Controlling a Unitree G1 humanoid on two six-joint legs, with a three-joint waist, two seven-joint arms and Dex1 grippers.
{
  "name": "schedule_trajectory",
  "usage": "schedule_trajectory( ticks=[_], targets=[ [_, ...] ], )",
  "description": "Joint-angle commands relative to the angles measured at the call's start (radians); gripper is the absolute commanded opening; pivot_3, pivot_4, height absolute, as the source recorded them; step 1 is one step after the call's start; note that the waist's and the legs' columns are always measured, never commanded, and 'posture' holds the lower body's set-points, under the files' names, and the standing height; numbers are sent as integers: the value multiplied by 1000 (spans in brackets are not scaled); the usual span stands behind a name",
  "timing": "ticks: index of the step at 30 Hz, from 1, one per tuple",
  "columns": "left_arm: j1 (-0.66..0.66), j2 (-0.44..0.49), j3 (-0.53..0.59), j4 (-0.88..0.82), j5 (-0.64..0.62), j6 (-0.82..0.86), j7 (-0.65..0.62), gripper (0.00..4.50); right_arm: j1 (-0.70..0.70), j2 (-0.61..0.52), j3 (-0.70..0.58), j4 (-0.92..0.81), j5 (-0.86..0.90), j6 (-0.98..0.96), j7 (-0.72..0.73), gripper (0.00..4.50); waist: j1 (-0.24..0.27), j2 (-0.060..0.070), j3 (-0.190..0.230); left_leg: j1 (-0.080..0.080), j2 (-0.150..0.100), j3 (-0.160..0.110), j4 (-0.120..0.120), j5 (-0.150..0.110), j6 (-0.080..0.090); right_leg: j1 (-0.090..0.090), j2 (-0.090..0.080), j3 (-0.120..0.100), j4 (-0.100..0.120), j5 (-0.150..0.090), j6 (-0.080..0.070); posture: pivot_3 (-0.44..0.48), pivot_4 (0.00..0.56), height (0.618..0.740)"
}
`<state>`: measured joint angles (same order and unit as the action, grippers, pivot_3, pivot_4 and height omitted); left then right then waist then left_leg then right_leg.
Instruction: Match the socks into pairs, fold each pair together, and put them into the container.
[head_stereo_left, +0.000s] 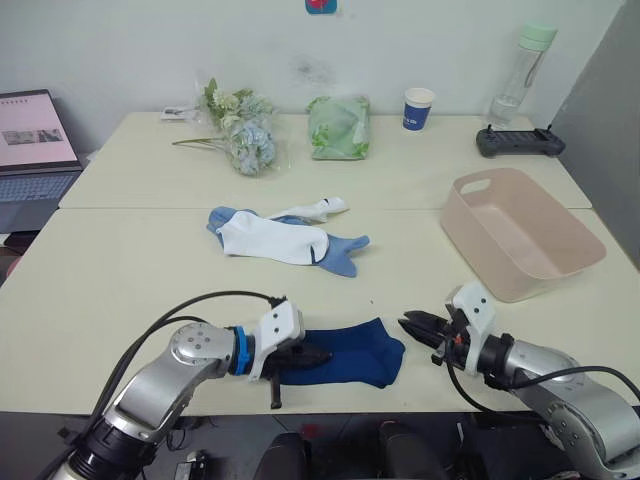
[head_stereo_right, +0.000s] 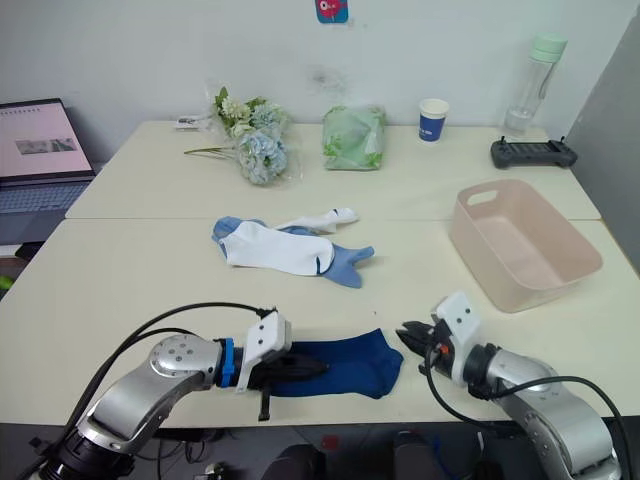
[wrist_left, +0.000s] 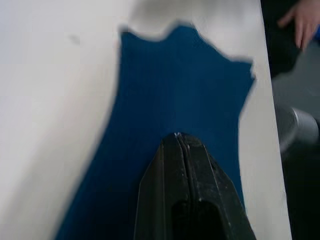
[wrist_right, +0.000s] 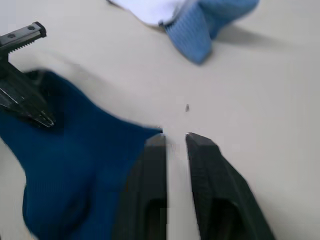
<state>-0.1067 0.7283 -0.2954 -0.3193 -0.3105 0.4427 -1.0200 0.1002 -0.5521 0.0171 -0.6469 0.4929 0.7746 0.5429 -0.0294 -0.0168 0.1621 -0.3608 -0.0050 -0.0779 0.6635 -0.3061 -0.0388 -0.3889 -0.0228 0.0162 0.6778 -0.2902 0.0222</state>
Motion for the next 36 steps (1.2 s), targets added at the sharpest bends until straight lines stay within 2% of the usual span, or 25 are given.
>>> schedule_trajectory(
  ticks=[1, 5, 10, 13, 20, 21, 28, 36],
  targets=[
    [4, 2, -18, 60, 60, -66, -3, 0, 23, 6, 12, -41, -19, -10, -32, 1935, 0, 0, 0, 0, 0, -1, 0, 0, 0, 0, 0, -1, 1, 0, 0, 0, 150, 740],
    [17, -20, -7, 96, 46, -72, 5, 0, 42, 23, 63, -13, -56, -16, -61, 3350, 0, 1, -1, 2, 0, 0, 0, 0, 0, 1, 0, 0, 1, 0, 0, 0, 150, 740],
    [23, -42, 2, 104, 47, -75, 9, 0, 46, 41, 140, 27, -112, -27, -84, 3350, 1, 1, -2, 2, 0, 0, 0, 0, 0, 1, 0, 1, 0, 0, 0, 0, 150, 740],
    [31, -45, 7, 99, 43, -77, 13, 0, 45, 20, 189, 13, -146, -47, -66, 2710, 1, 1, -3, 3, 0, 0, 0, 0, 0, 2, 0, 0, 0, 0, 0, 0, 150, 740],
    [19, -54, 31, 64, 19, -56, 19, 0, 49, -40, 246, -9, -230, -149, -29, 236, 1, 2, -4, 3, 0, 0, 0, 0, 0, 2, 0, 0, 0, 0, 0, 0, 150, 740],
    [16, -54, 37, 57, 12, -49, 19, 0, 45, -47, 242, -10, -237, -160, -25, 13, 1, 2, -4, 3, 0, 0, 0, 0, 0, 2, 0, 0, 0, 0, 0, 0, 150, 740],
    [-49, -74, 39, 35, -11, -19, 12, 0, 32, -40, 93, 0, -145, -135, 6, 13, 2, 1, -3, 2, -1, 0, 0, 0, 0, 2, 0, 0, 0, 0, 0, 0, 150, 740],
    [-188, -163, -39, 152, 48, -31, -3, 0, 8, -90, -79, -65, 21, -27, 65, 13, 3, 1, -2, 0, -1, 0, 0, 0, 0, 1, 2, 0, -1, 0, 0, 0, 150, 740]
  ],
)
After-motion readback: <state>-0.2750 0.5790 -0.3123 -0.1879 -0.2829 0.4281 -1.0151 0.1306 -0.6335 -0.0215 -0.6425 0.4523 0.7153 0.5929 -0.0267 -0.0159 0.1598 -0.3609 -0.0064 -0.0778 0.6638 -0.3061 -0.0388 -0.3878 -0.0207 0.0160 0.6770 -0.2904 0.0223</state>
